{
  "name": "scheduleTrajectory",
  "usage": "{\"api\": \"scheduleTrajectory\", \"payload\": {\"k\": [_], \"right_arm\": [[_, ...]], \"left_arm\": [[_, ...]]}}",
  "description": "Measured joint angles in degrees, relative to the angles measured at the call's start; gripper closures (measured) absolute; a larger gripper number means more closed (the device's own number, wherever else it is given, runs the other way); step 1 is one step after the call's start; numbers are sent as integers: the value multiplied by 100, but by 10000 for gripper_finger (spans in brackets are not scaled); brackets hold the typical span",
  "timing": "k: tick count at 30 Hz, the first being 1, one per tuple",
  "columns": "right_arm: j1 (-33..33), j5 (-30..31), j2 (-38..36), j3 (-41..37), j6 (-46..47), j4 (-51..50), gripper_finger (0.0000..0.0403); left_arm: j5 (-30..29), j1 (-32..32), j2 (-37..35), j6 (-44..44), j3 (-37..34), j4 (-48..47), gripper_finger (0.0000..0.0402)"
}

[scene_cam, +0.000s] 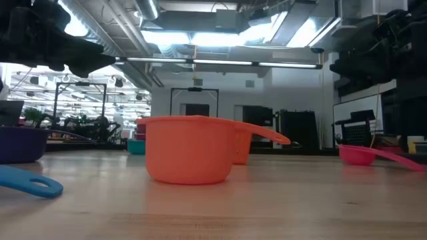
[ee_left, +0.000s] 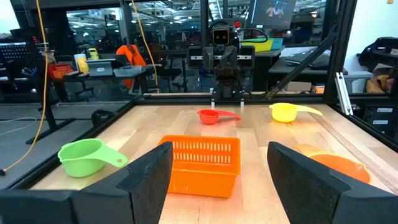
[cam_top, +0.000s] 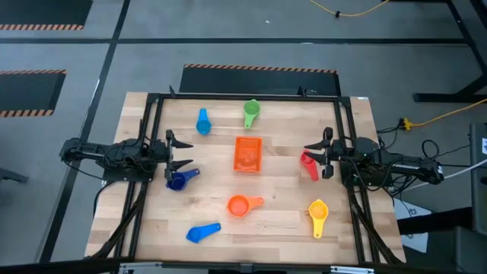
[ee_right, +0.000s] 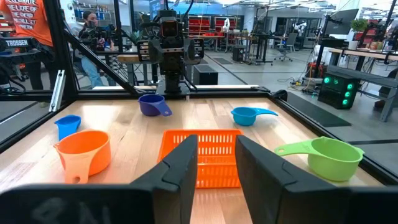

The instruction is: Nest measuring cups in basket

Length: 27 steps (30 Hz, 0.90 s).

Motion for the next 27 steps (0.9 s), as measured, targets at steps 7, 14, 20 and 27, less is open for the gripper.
{"api": "scheduleTrajectory", "payload": {"k": [7,14,20,27], "right_arm": [[0,2,-1,0,1,1,289],[0,146,-2,0,-1,64,289],[0,146,-2,0,0,268,289],[0,113,-1,0,436,419,289]], "left_arm": [[0,-1,-1,4,0,1,146],[0,-2,-1,4,-1,1,146],[0,0,-1,4,-1,1,146],[0,-2,-1,4,0,0,146]]}}
